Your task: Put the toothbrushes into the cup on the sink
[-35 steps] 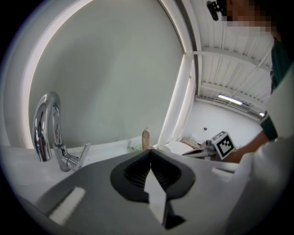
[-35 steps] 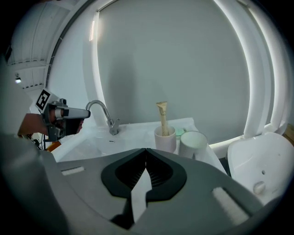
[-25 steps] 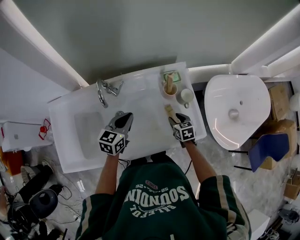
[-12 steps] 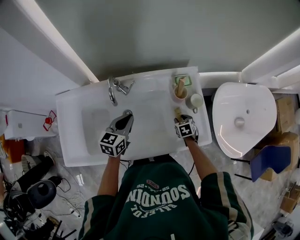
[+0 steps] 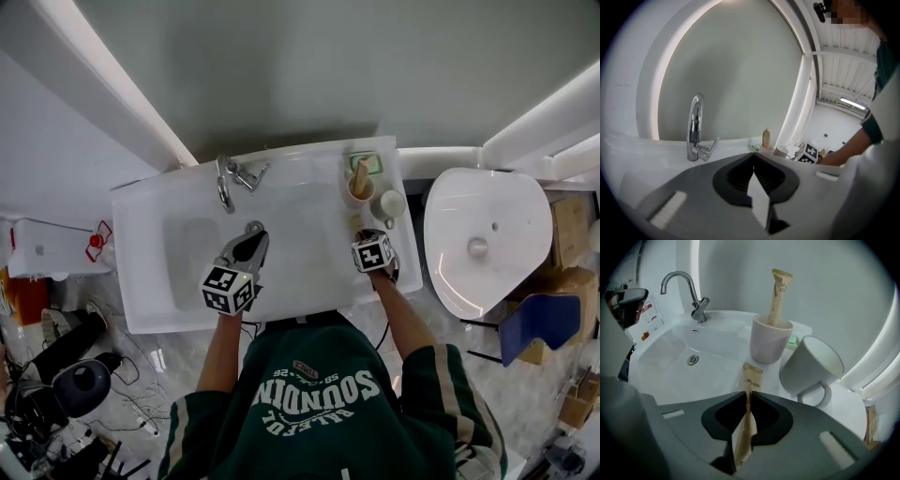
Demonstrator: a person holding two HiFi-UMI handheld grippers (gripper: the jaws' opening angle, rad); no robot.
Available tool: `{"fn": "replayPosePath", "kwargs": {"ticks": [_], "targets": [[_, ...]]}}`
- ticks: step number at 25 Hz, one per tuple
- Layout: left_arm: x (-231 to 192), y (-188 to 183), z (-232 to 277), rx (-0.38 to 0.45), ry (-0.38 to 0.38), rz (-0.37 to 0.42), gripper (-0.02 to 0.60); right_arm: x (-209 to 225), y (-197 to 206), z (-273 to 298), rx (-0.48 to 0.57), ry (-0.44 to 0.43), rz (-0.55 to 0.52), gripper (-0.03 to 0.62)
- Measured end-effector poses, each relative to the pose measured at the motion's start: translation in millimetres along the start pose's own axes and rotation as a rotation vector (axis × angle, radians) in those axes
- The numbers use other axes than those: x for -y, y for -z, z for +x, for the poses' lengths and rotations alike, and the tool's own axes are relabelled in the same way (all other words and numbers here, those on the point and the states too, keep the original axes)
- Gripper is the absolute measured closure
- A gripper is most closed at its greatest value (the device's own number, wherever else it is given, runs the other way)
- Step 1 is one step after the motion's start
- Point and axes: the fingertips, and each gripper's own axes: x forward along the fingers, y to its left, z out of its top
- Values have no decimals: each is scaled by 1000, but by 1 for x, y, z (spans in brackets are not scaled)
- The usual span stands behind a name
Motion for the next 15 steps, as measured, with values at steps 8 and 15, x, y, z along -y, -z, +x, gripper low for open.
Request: {"fn": "replayPosePath", "kwargs": {"ticks": [8, 15], "targets": [[4, -6, 3, 5, 21, 14, 530, 0, -16, -25, 81, -1, -8, 572], [11, -14, 9, 18, 51, 33, 531, -14, -48, -57, 184, -10, -22, 574]]}}
